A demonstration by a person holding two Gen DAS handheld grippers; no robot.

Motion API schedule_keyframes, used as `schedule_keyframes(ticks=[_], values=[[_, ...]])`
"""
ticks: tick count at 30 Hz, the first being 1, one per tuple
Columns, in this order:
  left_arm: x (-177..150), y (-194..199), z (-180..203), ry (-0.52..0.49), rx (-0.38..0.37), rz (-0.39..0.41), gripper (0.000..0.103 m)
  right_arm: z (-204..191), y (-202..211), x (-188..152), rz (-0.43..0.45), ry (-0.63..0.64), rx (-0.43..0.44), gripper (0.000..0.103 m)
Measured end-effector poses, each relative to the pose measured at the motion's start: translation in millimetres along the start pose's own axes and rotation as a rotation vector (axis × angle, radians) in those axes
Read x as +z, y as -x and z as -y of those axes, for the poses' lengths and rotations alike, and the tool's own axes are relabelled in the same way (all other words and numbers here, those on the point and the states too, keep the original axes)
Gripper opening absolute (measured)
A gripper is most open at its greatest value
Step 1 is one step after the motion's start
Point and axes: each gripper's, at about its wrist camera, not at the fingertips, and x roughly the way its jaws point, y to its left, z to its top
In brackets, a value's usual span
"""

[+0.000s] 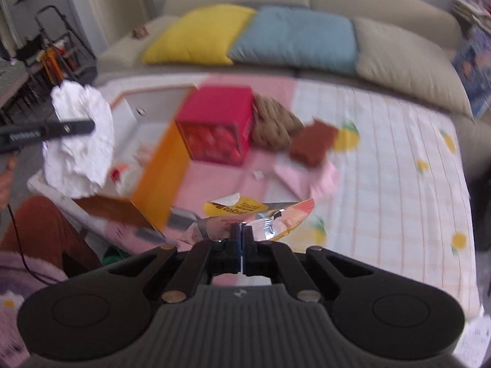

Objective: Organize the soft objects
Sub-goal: 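Lift the snack bag with the right tool while the left tool carries the white bag over the bin, then open both tools to drop the snack bag and white bag into the bin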

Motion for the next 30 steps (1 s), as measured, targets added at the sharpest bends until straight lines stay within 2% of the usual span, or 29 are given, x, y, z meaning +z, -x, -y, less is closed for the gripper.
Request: schedule_keyframes(ticks=[6,10,15,19,22,25,30], values=[[19.5,-1.3,-50.1,0.030,0.079,0.011,0.017,-42.8,-30.0,58.4,0.110,0.053,0.113,0.000],[29.8,-29.2,-65.9,-0.016,0.108,-0.045,0.017,-75.9,-70.5,95.2,0.145,0.090,0.175,0.000],[29.5,-77.8,-83.5,-0.075,0.129,-0.156,0.017,-114.3,-145.9,126.9,0.117,0.195,0.154,0.000],[26.8,-101.7,-94.4,-0.088,0.139,-0.207,0.016,-131.2,-200.4,135.8,0.083,0.322,0.097,0.000],[23.0,-115.9,-94.7,-0.138,0.140,-0.230,0.016,-136.9,-229.4,137.5,0.056,0.407,0.087,0.000],[19.6,-128.7,-96.2,-0.165,0.135,-0.256,0.017,-138.7,-250.8,136.4,0.032,0.469,0.103,0.000],[21.0,-145.5,-103.6,-0.147,0.113,-0.307,0.017,-137.8,-274.5,137.7,-0.003,0.545,0.128,0.000]])
